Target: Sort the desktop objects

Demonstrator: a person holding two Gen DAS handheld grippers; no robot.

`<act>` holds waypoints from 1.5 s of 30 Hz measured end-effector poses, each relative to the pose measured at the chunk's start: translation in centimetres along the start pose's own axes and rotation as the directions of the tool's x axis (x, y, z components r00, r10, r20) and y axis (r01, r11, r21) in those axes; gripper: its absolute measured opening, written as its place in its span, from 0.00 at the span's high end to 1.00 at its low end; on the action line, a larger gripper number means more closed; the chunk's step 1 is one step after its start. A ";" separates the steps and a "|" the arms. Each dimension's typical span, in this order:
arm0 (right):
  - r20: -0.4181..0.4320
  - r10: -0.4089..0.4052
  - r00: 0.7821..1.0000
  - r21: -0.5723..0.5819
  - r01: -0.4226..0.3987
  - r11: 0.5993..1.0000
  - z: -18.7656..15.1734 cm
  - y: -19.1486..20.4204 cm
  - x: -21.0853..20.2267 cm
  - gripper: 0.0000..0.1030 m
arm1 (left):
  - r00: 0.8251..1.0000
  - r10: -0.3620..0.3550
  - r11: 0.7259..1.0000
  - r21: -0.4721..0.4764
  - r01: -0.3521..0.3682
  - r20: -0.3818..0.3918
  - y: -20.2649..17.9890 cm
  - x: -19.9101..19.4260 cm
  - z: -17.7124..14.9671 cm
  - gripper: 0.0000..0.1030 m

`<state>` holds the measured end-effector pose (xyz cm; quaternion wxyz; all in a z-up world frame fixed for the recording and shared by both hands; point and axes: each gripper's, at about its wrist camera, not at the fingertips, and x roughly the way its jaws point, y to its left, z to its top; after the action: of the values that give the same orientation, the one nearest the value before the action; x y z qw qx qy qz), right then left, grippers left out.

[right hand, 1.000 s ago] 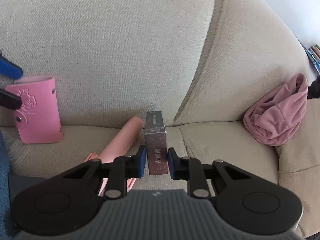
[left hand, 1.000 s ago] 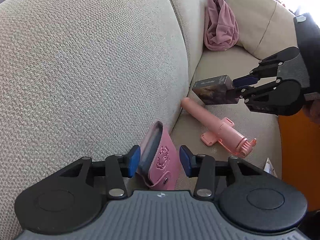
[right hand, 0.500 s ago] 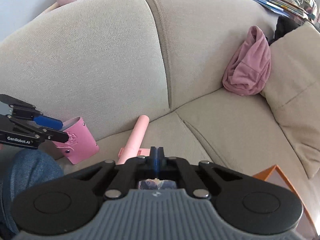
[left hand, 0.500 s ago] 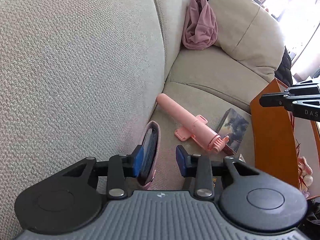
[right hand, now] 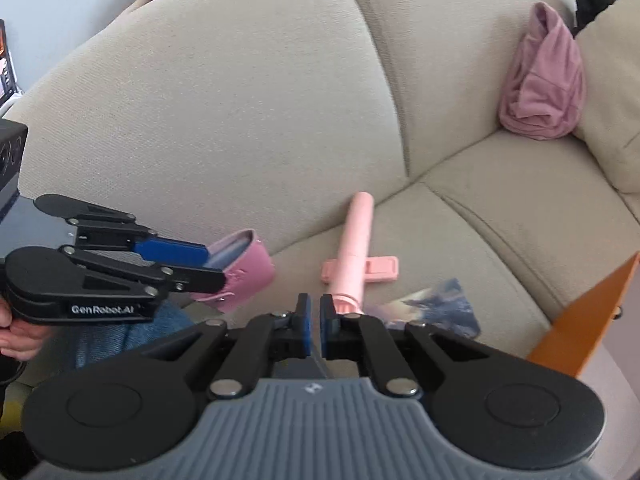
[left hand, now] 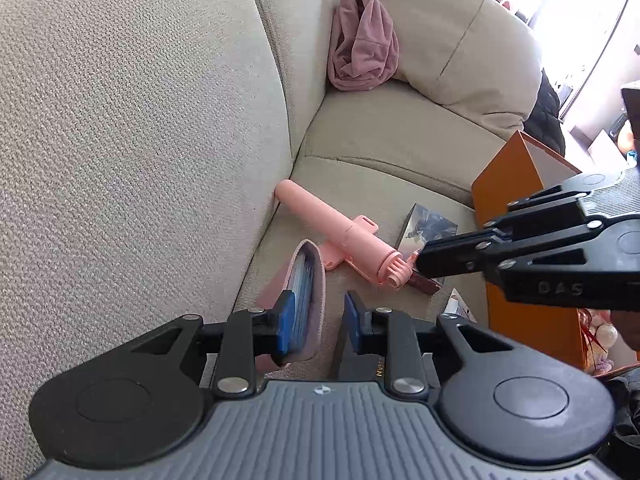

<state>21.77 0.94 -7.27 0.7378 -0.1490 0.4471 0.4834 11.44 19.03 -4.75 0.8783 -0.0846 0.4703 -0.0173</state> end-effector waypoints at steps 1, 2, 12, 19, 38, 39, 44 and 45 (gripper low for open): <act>-0.009 0.022 1.000 0.010 -0.022 1.000 0.1 0.3 0.9 0.95 | 1.000 0.007 1.000 0.010 -0.007 0.002 0.0 -0.1 -0.1 0.70; -0.017 0.037 0.999 0.023 -0.037 0.999 0.1 0.5 1.7 0.95 | 1.000 0.017 1.000 0.018 -0.017 0.006 -0.1 -0.1 -0.2 0.70; -0.052 0.103 0.993 0.099 -0.097 0.990 1.6 0.6 7.5 0.95 | 1.000 0.000 1.000 0.017 0.000 0.018 1.4 -0.6 -0.8 0.70; 0.047 0.096 0.994 0.125 -0.101 0.987 3.7 -0.2 4.0 0.81 | 0.999 -0.039 0.999 0.038 0.038 0.010 0.7 -0.7 -0.9 0.70; 0.006 0.152 0.988 0.154 -0.151 0.976 3.3 0.9 5.5 0.93 | 0.991 0.130 0.970 0.204 -0.135 0.040 -2.3 -1.2 -1.1 0.48; 0.007 0.153 0.988 0.152 -0.153 0.977 3.3 1.0 5.5 0.93 | 0.990 0.140 0.970 0.198 -0.142 0.024 -2.6 -0.5 -0.4 0.49; -0.001 0.147 0.989 0.116 -0.146 0.982 3.7 1.7 5.4 0.92 | 0.986 0.168 0.978 0.129 -0.164 -0.017 -1.7 1.2 0.3 0.64; -0.004 0.145 0.989 0.105 -0.144 0.984 3.7 1.9 5.3 0.91 | 0.987 0.160 0.980 0.119 -0.157 -0.017 -1.5 1.3 0.4 0.68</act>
<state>22.81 7.40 -9.07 0.7049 -0.0802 0.4859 0.5106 12.53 17.44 -5.37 0.8739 0.0050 0.4854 0.0242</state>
